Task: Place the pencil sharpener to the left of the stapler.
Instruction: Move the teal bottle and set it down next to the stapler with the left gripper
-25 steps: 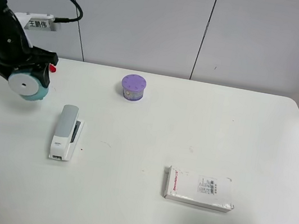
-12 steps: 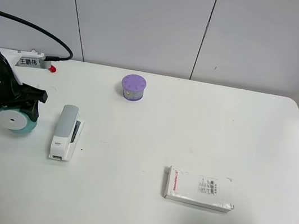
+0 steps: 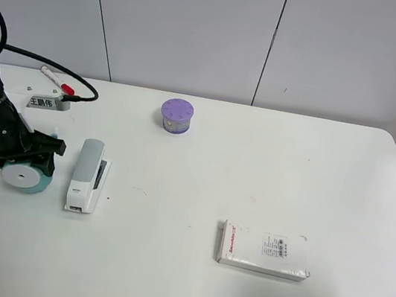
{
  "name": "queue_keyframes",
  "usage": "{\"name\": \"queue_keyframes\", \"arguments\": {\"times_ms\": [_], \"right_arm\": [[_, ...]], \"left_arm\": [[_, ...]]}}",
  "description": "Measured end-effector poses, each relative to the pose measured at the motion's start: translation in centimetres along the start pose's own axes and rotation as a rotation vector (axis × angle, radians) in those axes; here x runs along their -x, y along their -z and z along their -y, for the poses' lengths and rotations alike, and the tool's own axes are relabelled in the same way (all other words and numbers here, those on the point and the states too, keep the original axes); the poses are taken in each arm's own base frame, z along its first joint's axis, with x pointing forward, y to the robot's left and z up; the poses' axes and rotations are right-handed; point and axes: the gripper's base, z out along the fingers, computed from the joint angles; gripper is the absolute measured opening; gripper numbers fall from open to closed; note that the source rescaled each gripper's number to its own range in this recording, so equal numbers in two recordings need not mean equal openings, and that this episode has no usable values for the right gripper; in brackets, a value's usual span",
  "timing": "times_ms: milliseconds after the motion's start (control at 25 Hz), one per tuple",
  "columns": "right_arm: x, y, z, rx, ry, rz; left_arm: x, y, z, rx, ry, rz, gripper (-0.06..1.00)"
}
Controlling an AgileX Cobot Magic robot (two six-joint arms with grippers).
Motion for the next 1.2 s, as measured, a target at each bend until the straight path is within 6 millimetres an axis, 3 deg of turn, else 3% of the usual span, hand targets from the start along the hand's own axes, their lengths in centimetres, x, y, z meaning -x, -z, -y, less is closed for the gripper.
{"name": "queue_keyframes", "arguments": {"times_ms": [200,600,640,680,720,760,800,920,1200], "right_arm": [[0.0,0.0,0.0,0.000,0.000,0.000],[0.0,0.0,0.0,0.000,0.000,0.000],[0.0,0.0,0.0,0.000,0.000,0.000],[0.0,0.0,0.0,0.000,0.000,0.000],[0.0,0.0,0.0,0.000,0.000,0.000],[0.0,0.0,0.0,0.000,0.000,0.000],[0.0,0.0,0.0,0.000,0.000,0.000],[0.0,0.0,0.0,0.000,0.000,0.000],[0.0,0.0,0.0,0.000,0.000,0.000]], "left_arm": [[0.1,-1.0,0.0,0.002,0.001,-0.010,0.02],[0.1,-1.2,0.0,0.003,0.000,-0.011,0.03],[0.2,-1.2,0.0,0.002,0.000,-0.003,0.16],[0.3,-1.4,0.0,0.001,0.003,0.006,0.45],[0.4,-1.5,0.0,0.000,0.008,0.017,0.65],[0.4,-1.5,0.0,-0.001,0.013,0.022,0.80],[0.5,-1.5,0.0,-0.001,0.017,0.023,0.89],[0.5,-1.5,0.0,-0.001,0.024,0.024,0.98],[0.7,-1.2,0.0,-0.003,0.026,0.035,0.98]]}}
